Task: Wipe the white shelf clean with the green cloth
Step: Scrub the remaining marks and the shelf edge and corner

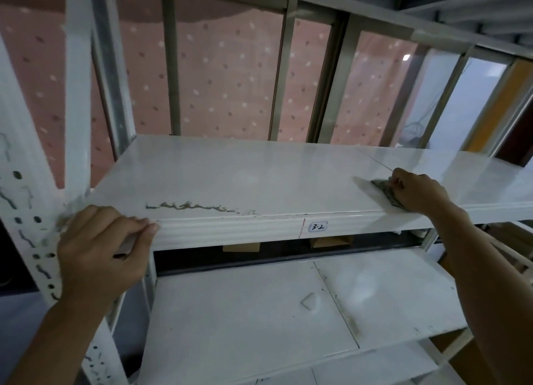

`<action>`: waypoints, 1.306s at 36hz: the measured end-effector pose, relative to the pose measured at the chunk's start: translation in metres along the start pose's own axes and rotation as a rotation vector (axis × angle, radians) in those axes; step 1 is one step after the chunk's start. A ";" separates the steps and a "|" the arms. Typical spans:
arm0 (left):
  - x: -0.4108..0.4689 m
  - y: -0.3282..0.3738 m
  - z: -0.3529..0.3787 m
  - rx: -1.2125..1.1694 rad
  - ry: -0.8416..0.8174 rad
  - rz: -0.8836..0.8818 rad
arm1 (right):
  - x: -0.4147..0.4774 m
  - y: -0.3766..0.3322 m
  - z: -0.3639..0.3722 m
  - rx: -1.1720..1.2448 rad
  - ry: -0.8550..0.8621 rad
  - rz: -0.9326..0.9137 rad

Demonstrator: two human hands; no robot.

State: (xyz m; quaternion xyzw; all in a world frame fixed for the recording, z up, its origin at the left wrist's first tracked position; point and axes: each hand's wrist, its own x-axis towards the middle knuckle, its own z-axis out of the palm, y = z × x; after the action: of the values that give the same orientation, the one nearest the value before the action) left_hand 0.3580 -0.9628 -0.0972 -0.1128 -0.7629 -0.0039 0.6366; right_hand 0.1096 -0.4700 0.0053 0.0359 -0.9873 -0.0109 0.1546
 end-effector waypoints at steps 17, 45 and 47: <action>0.003 -0.009 -0.008 -0.057 -0.035 0.045 | -0.040 -0.134 -0.017 0.073 0.022 -0.115; -0.017 -0.020 -0.068 -0.111 0.038 -0.165 | -0.147 -0.407 -0.060 0.397 0.008 -1.094; -0.016 -0.017 -0.069 -0.125 0.055 -0.211 | -0.149 -0.403 -0.062 0.425 0.008 -1.143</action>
State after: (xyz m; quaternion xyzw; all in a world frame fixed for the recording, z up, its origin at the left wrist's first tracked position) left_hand 0.4241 -0.9921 -0.0972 -0.0712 -0.7511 -0.1214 0.6451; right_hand 0.2976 -0.8618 0.0059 0.5902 -0.7917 0.1055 0.1175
